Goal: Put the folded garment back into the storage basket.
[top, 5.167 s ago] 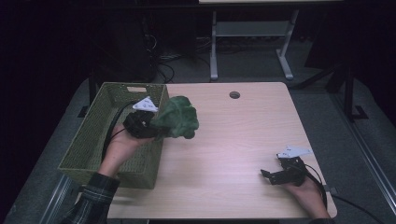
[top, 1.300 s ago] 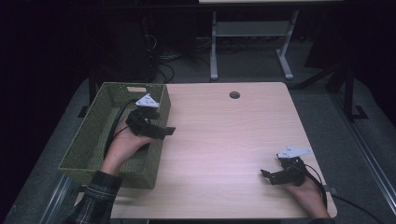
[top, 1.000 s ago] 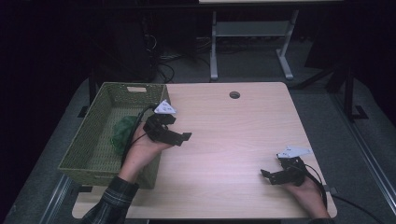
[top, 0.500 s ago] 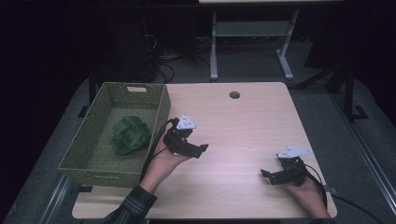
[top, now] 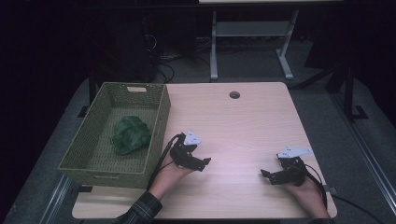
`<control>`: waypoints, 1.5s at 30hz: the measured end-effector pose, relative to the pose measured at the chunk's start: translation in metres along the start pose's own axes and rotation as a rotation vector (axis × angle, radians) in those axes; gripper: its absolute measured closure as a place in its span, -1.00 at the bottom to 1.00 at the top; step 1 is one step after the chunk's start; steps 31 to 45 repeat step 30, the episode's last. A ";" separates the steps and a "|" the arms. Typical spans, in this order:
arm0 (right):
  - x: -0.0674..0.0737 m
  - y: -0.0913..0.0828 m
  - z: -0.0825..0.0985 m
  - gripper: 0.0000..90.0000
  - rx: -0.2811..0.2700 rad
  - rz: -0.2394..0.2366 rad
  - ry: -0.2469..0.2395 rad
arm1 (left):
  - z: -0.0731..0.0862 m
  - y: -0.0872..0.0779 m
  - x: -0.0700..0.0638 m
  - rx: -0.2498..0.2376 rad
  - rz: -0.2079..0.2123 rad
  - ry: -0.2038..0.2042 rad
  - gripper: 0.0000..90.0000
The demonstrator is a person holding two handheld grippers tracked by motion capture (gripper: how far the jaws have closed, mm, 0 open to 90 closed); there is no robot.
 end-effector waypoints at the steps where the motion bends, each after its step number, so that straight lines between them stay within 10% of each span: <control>1: 0.000 0.000 0.000 -0.87 0.000 0.000 0.000 | 0.002 0.002 0.000 -0.001 0.005 -0.006 -0.66; 13: 0.000 0.000 0.000 -0.87 0.000 0.000 0.000 | 0.026 0.024 0.004 0.046 0.010 -0.012 -0.67; 45: 0.000 0.000 0.000 -0.88 0.001 0.004 0.004 | 0.030 0.025 0.003 0.003 0.003 0.022 -0.71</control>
Point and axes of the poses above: each handheld gripper's, and its own axes: y roughly forward along the jaws, z roughly out of its underside, x roughly to its left, the point moved 8 cm from there along y, roughly forward along the jaws, and after that the axes turned 10 degrees about z, right-handed, at the moved point
